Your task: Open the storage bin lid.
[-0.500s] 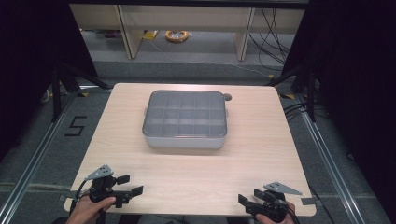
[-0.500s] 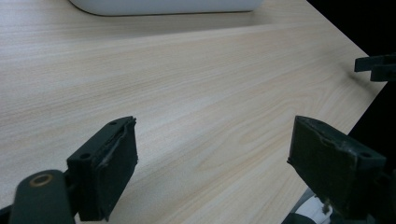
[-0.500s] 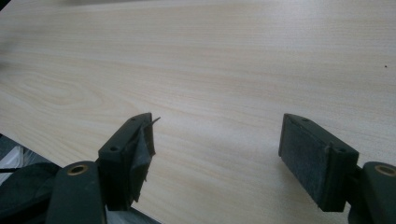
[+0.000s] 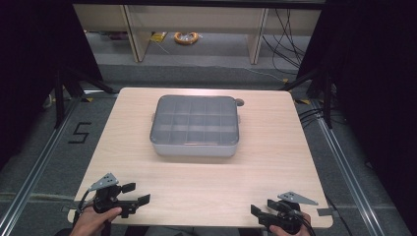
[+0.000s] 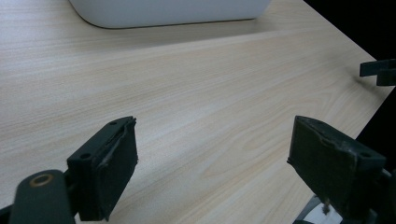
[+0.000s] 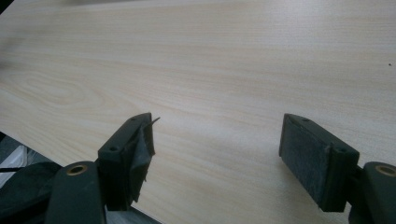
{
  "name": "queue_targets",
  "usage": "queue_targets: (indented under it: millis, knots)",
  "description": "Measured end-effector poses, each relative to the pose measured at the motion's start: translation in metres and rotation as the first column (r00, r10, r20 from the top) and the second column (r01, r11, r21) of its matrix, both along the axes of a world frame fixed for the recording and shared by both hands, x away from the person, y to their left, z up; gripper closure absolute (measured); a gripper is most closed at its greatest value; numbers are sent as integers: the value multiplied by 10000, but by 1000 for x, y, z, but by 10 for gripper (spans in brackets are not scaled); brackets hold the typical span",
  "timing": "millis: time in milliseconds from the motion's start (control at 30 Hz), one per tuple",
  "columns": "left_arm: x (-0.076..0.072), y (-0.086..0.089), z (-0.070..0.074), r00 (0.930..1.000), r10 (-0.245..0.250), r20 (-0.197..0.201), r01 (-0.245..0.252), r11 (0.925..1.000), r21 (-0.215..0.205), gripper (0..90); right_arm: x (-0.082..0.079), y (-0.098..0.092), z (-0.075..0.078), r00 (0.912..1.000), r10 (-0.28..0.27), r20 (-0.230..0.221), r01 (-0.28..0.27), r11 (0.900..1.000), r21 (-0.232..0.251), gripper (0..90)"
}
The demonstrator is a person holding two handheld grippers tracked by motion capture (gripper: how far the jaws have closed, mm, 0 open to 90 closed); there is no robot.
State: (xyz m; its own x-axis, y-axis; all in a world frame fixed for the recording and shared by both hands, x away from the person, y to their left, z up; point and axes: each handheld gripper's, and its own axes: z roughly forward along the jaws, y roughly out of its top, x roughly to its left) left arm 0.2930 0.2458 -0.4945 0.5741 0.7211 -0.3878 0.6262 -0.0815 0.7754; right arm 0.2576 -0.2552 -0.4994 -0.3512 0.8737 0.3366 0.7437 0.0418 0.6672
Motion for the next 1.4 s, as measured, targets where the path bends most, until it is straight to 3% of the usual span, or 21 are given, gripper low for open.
queue_targets:
  millis: [167,233,267,300,333,367,400,467,533,567,667,700,900,933,967,1133,1167,1200,1233,1267,1400]
  knots:
    - [0,1,1,9999,155,62,-155,9999,-75,146,1,0,-1,9999,-62,160,61,10000,36,271]
    - [1,1,1,9999,144,37,-143,9998,-106,146,1,0,0,9999,-7,119,2,9992,405,269]
    - [1,0,1,9998,166,57,-166,9998,-139,146,1,-1,1,9999,-103,138,101,9998,164,267]
    - [1,0,1,9999,144,33,-144,9998,-159,146,1,2,2,9993,-367,-71,371,9970,679,262]
    - [1,0,1,9998,191,88,-189,9996,-211,146,1,2,2,9993,-367,-71,371,9970,679,262]
    - [2,0,1,9999,108,14,-107,9996,-246,146,2,-1,2,9993,-257,260,248,9992,317,255]
    - [3,0,1,9999,140,-21,-141,9996,-258,146,4,0,1,9995,-187,249,168,9971,744,253]
    - [4,0,1,9999,152,-39,-153,9997,-181,146,7,-2,2,9985,-186,507,144,9966,815,245]
    - [6,2,1,9996,238,-118,-241,9995,-184,147,6,-1,6,9986,-447,277,416,9937,1036,237]
    - [7,2,1,9995,258,-167,-261,9995,-187,147,9,-3,6,9979,-235,604,176,9952,962,228]
    - [10,3,0,9992,328,-233,-333,9993,-177,148,12,-5,7,9972,-192,725,103,9927,1204,226]
    - [11,3,-1,9992,330,-204,-335,9991,-244,149,11,-4,8,9977,-392,552,313,9900,1379,226]
    - [16,5,-1,9984,444,-342,-453,9986,-257,149,15,-9,11,9965,-352,758,251,9911,1307,236]
    - [17,6,-1,9985,459,-313,-467,9986,-236,149,15,-9,13,9967,-456,674,373,9921,1196,238]
    - [19,7,-1,9982,497,-343,-508,9982,-318,150,16,-7,13,9975,-567,422,496,9870,1527,239]
    - [28,6,4,9981,562,-265,-569,9980,-268,150,29,-8,15,9964,-405,747,296,9893,1426,243]
    - [30,6,5,9982,545,-253,-551,9982,-234,150,30,-8,18,9964,-564,626,475,9896,1361,244]
    - [31,5,4,9980,591,-232,-597,9978,-275,150,32,-5,21,9967,-712,400,638,9846,1629,246]
    - [31,5,3,9980,572,-251,-579,9980,-255,150,35,-6,21,9954,-649,705,542,9882,1435,248]
    - [32,4,3,9980,567,-294,-574,9981,-211,150,37,-4,21,9962,-669,558,572,9853,1612,248]
    - [35,4,2,9977,605,-291,-612,9979,-222,151,47,-2,19,9963,-443,732,329,9882,1495,252]
